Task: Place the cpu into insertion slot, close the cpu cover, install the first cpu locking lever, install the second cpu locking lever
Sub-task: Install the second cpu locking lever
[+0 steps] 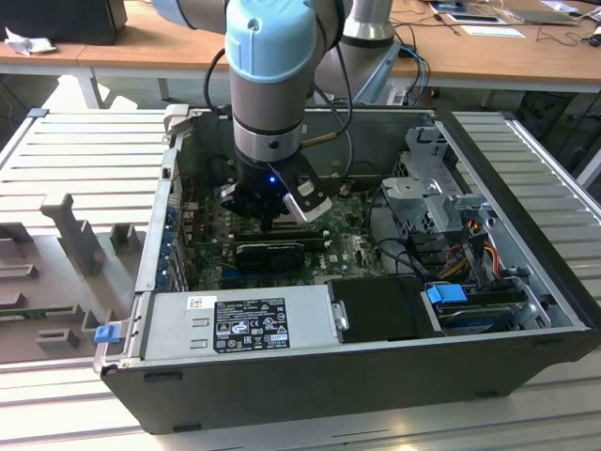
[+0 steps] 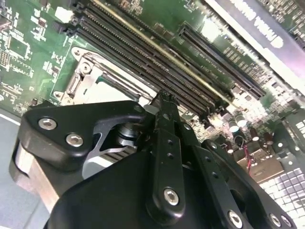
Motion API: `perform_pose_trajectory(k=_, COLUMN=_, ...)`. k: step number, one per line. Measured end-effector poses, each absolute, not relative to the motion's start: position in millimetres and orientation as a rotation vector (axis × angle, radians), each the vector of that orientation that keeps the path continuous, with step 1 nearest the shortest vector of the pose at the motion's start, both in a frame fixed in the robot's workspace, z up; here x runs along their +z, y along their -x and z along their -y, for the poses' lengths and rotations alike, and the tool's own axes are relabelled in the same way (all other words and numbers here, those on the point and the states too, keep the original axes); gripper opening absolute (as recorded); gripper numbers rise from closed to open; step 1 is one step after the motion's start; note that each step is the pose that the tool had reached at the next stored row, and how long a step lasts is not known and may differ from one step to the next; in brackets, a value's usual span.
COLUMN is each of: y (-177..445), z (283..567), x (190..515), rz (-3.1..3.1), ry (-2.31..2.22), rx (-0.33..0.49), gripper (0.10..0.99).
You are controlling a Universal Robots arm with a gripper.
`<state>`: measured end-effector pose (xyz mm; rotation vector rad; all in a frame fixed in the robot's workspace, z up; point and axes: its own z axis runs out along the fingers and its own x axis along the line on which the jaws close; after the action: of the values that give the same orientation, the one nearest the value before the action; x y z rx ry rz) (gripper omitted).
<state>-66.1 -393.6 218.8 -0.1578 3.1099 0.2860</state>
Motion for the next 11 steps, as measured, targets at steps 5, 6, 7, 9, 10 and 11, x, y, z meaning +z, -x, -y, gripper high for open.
perform_pose_trajectory(k=5, y=72.0, z=394.9, x=215.8, rz=-3.11, ry=0.158, rx=0.288, gripper=0.106)
perform_pose_trajectory(k=6, y=73.4, z=394.8, x=214.0, rz=-3.109, ry=0.158, rx=0.291, gripper=0.106)
perform_pose_trajectory(k=7, y=73.6, z=394.8, x=213.0, rz=-3.109, ry=0.158, rx=0.293, gripper=0.106)
perform_pose_trajectory(k=9, y=73.9, z=394.8, x=208.7, rz=-3.108, ry=0.158, rx=0.302, gripper=0.106)
perform_pose_trajectory(k=10, y=73.9, z=394.9, x=207.3, rz=-3.107, ry=0.158, rx=0.309, gripper=0.106)
perform_pose_trajectory(k=11, y=73.9, z=394.8, x=205.9, rz=-3.105, ry=0.158, rx=0.32, gripper=0.106)
